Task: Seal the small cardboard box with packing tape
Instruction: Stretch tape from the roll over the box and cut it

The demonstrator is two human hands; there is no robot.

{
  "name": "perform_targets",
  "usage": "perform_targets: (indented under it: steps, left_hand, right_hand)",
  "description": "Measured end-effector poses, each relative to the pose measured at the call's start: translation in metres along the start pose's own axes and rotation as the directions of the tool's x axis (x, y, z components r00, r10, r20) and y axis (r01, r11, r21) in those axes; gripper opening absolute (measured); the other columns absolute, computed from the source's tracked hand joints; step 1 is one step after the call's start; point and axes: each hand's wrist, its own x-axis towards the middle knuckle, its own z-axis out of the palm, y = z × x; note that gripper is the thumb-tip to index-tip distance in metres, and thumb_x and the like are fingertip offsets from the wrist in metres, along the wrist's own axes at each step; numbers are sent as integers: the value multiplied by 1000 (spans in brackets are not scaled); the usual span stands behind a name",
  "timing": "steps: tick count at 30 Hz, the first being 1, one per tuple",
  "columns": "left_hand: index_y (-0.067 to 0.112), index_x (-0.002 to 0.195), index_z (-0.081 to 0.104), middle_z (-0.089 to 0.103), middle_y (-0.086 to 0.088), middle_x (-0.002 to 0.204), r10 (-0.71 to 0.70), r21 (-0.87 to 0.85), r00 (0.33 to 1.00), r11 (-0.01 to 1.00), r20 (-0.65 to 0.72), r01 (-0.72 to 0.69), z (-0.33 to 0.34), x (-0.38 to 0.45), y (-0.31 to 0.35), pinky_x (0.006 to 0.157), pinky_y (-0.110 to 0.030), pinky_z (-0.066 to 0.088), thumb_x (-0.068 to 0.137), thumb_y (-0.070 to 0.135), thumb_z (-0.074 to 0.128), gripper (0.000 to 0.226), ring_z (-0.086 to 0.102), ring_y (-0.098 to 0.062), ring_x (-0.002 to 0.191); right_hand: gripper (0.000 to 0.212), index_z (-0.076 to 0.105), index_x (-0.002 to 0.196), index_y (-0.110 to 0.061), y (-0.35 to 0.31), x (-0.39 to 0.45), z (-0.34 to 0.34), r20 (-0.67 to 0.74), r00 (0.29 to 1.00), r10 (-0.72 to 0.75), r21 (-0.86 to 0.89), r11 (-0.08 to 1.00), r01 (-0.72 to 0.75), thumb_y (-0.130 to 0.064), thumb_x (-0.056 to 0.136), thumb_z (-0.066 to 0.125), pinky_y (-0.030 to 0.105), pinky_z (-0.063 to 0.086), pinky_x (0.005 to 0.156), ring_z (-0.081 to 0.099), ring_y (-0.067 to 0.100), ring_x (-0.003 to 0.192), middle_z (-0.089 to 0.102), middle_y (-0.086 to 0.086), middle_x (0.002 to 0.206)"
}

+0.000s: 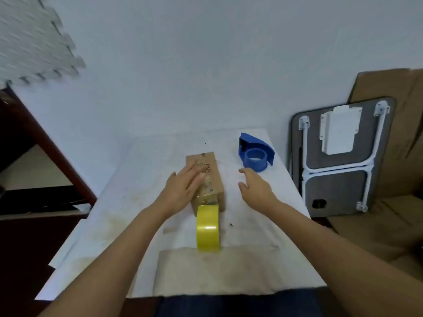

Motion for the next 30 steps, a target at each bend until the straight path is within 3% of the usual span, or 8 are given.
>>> perform_targets:
  steps: [4,13,15,17,20,24,28,30]
  left_hand:
    - [31,144,47,24,10,163,-61,-28,998,998,4,61,3,-24,2,118,-55,19,102,49,33,48,24,-9,148]
    - [29,142,49,31,12,160,-26,-29,1000,999,-14,25,6,-38,6,121,-49,13,102,44,36,45,28,-6,145]
    - [32,139,53,36,13,157,20,-32,1000,999,-11,-21,9,-39,4,122,-46,12,103,38,38,39,31,-4,144]
    - [33,136,56,42,14,153,46,-47,999,998,-3,-46,12,-40,1,122,-43,12,104,34,41,36,30,-3,144]
    - [33,133,58,48,13,149,48,-84,999,995,-12,-49,15,-38,-1,121,-41,15,104,28,42,34,30,-3,144]
    - [34,133,57,50,11,148,67,-65,997,996,-23,-69,18,-40,-3,121,-39,15,104,28,42,34,31,-4,144]
    - [35,133,57,49,11,149,82,-84,996,993,-36,-85,20,-42,-5,119,-38,17,104,27,43,34,30,-6,145]
    - [35,132,58,49,12,148,76,-95,996,992,-43,-80,21,-42,-5,119,-38,17,103,26,44,33,30,-6,145]
  right_hand:
    - [53,32,147,-13,22,-13,0,-8,988,156,-129,979,-156,-20,97,47,45,32,112,41,28,134,40,8,149]
    - [43,45,137,-12,31,-16,10,-117,991,65,-282,955,-96,-19,95,53,36,39,98,47,30,119,49,12,134]
    - [37,50,131,-8,25,-18,11,-147,988,54,-137,988,-74,-18,96,53,36,41,96,51,30,113,50,12,129]
    - [32,53,126,-6,10,-25,13,-150,978,145,212,971,-111,-17,96,54,36,48,95,58,28,106,51,13,126]
    - [19,54,113,-6,-24,-39,17,139,915,379,770,540,-340,-15,98,47,34,57,76,64,20,82,58,13,112]
    - [14,48,87,-7,-45,-60,23,447,817,365,856,90,-509,-12,91,36,23,45,54,49,15,57,51,8,71]
    - [12,46,79,-10,-50,-79,26,472,813,342,868,-15,-497,-14,89,42,24,42,53,41,16,56,43,5,63]
    - [20,52,84,-10,-52,-86,27,421,840,342,872,103,-479,-27,95,49,26,45,57,45,15,59,46,3,67]
